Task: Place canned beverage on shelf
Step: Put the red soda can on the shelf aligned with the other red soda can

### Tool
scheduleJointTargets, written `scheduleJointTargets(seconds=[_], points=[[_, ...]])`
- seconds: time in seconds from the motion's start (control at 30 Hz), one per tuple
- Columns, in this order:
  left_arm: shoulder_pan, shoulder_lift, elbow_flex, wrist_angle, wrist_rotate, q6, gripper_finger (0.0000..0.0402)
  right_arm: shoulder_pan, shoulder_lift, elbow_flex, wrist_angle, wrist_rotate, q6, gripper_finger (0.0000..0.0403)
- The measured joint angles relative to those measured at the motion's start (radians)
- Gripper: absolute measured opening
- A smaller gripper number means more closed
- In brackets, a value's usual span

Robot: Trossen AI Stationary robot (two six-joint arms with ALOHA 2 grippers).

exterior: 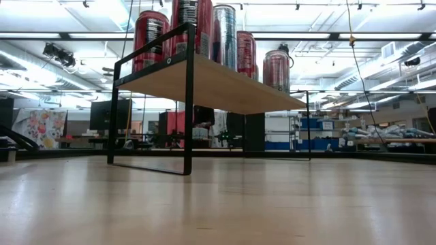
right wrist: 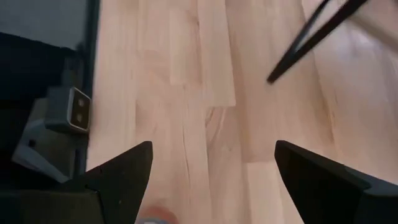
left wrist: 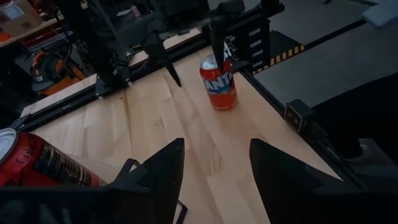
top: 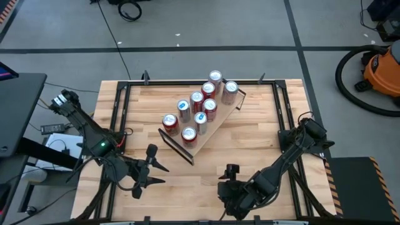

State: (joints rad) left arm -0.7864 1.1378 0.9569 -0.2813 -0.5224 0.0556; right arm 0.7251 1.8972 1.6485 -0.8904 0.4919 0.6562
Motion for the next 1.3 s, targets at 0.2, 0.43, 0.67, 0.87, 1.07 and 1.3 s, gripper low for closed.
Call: scheduleJointTargets(seconds=[0.2,0.43,0.67,0.87,1.07,1.3], points=[[0.009,0.000,0.000,0.000,0.000,0.008,0.0192,-0.035,-0.092,0.002,0.076,0.087,-0.199,0.0348],[0.017,0.000,0.000,0.000,-0.001,0.008,0.0192,-0.035,-0.180,0.001,0.075,0.177,-0.253,0.0348],[0.017,0.000,0.000,-0.003,-0.001,-0.016,0.0192,-0.028,-0.160,-0.029,0.061,0.068,-0.017,0.0348],[0.018,0.000,0.000,-0.011,0.000,-0.019,0.0192,0.034,-0.072,-0.030,0.066,0.007,0.177,0.0348],[0.018,0.000,0.000,-0.024,-0.001,-0.019,0.0192,0.102,0.029,-0.031,0.086,0.053,0.256,0.0348],[0.025,0.000,0.000,-0.026,-0.001,-0.022,0.0192,0.185,0.081,-0.031,-0.006,0.174,0.405,0.0348]])
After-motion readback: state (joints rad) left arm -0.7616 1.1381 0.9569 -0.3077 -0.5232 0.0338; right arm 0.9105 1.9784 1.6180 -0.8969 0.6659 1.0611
